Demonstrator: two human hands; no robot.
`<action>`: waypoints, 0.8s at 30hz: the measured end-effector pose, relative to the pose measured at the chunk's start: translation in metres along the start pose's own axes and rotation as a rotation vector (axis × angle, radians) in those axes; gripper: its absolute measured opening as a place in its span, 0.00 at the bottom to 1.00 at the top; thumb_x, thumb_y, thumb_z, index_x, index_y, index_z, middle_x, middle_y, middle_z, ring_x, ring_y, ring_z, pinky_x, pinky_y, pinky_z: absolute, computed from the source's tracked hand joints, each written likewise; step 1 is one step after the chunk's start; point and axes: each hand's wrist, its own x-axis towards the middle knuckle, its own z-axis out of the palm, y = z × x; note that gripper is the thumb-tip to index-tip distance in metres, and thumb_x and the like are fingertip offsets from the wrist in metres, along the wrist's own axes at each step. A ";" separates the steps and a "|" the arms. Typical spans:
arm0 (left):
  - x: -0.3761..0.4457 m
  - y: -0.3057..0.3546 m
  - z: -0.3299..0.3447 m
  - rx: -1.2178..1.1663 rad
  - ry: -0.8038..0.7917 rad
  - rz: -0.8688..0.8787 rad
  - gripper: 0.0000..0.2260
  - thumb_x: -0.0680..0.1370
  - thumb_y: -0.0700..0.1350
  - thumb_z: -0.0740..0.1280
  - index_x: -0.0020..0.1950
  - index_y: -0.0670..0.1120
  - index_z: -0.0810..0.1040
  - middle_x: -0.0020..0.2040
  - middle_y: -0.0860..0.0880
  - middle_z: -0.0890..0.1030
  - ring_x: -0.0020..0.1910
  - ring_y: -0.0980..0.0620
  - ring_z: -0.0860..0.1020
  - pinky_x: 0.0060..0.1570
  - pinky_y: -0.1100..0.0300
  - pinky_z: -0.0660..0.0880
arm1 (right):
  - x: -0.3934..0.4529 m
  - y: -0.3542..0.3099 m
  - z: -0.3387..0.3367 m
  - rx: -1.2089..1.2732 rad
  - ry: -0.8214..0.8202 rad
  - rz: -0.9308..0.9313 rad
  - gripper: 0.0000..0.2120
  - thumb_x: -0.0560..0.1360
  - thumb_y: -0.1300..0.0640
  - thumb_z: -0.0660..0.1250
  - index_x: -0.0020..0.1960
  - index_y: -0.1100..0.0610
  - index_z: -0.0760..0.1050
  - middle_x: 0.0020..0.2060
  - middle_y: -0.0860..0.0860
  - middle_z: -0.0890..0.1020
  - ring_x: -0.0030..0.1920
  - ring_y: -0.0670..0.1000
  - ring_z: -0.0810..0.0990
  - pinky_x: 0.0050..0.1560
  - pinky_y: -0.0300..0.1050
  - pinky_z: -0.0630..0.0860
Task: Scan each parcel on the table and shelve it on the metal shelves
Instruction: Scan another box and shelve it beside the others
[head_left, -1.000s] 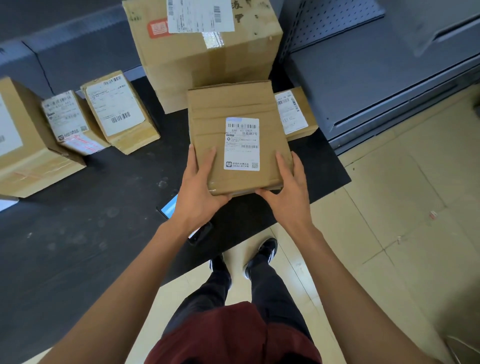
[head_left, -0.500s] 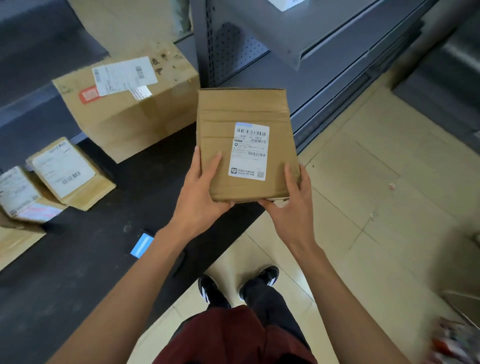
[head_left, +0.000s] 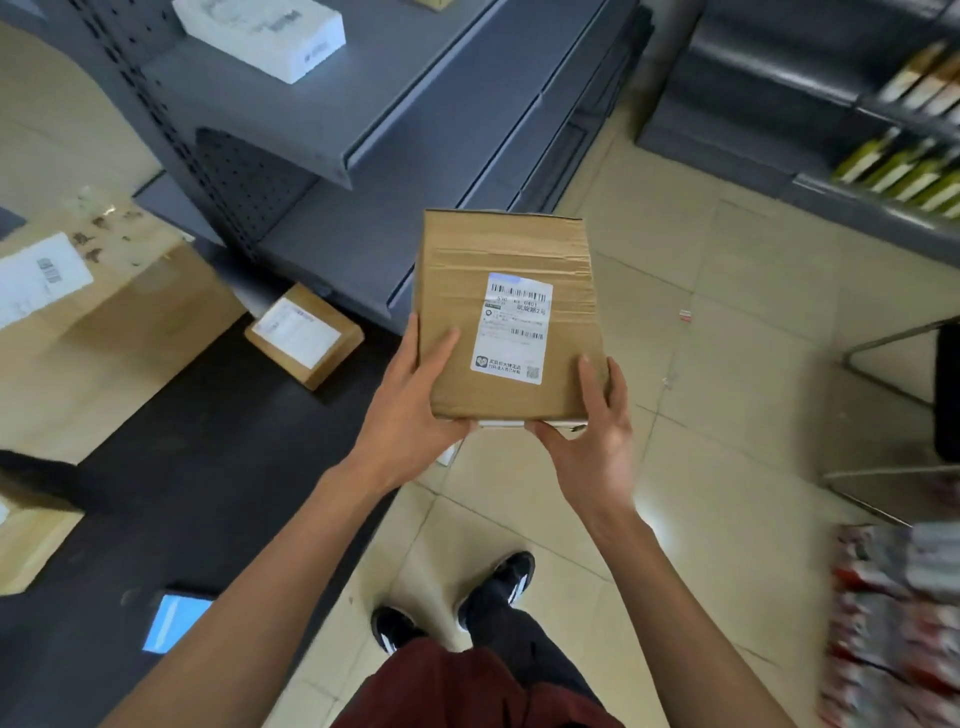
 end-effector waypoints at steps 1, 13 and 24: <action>0.011 0.011 0.005 0.003 -0.018 0.006 0.50 0.71 0.50 0.80 0.82 0.65 0.49 0.82 0.61 0.37 0.82 0.56 0.48 0.78 0.44 0.62 | 0.006 0.007 -0.010 0.002 0.027 0.007 0.45 0.69 0.54 0.81 0.80 0.48 0.62 0.81 0.56 0.58 0.77 0.58 0.64 0.71 0.54 0.70; 0.112 0.134 0.041 0.019 -0.045 0.209 0.51 0.71 0.47 0.80 0.82 0.67 0.48 0.82 0.64 0.38 0.82 0.56 0.51 0.77 0.50 0.58 | 0.085 0.039 -0.120 0.065 0.286 -0.069 0.44 0.68 0.56 0.82 0.79 0.54 0.65 0.79 0.61 0.60 0.78 0.60 0.62 0.74 0.59 0.68; 0.219 0.202 0.038 -0.019 0.014 0.414 0.51 0.70 0.44 0.81 0.81 0.68 0.52 0.82 0.64 0.40 0.74 0.77 0.46 0.66 0.77 0.52 | 0.183 0.032 -0.181 0.026 0.446 -0.149 0.43 0.69 0.57 0.81 0.79 0.56 0.65 0.78 0.60 0.61 0.77 0.60 0.64 0.71 0.61 0.70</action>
